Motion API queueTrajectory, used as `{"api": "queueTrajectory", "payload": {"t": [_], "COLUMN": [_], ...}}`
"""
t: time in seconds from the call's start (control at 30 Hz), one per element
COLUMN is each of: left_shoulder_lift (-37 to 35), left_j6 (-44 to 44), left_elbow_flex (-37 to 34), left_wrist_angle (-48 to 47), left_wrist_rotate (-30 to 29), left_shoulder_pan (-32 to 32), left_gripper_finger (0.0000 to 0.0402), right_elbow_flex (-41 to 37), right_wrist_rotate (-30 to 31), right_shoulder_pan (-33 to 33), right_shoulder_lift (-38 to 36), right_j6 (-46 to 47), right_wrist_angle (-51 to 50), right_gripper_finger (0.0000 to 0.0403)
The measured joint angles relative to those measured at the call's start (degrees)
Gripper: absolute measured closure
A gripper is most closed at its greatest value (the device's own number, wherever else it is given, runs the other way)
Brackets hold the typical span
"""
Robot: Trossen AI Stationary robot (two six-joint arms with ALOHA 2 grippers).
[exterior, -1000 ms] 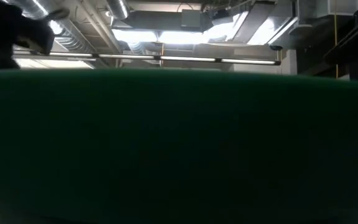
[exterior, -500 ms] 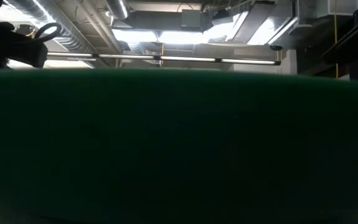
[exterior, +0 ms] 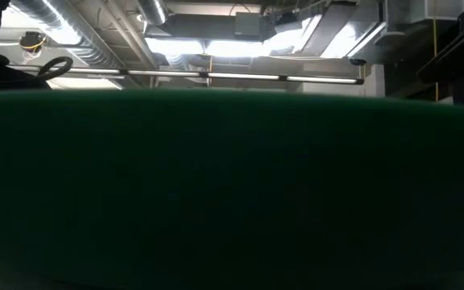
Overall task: Stack plastic plates
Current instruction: Stack the pink plate on top of the light orange plate
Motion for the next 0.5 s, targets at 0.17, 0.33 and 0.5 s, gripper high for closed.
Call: {"api": "queueTrajectory", "payload": {"t": [0.17, 0.33, 0.5], "left_shoulder_lift": [0.1, -0.8, -2.8], "left_j6": [0.1, 0.2, 0.7], "left_elbow_flex": [0.0, 0.0, 0.1], "left_wrist_angle": [1.4, 2.0, 2.1], "left_wrist_rotate": [0.6, 1.0, 1.0], "left_shoulder_pan": [0.0, 0.0, 0.0], "left_gripper_finger": [0.0336, 0.0382, 0.0396], "right_elbow_flex": [0.0, 0.0, 0.0], "right_wrist_rotate": [1.4, 1.4, 1.4], "right_shoulder_pan": [0.0, 0.0, 0.0], "right_shoulder_lift": [0.0, 0.0, 0.0], "right_j6": [0.0, 0.0, 0.0], "right_wrist_angle": [0.0, 0.0, -0.1], "right_gripper_finger": [0.0304, 0.0304, 0.0304]}}
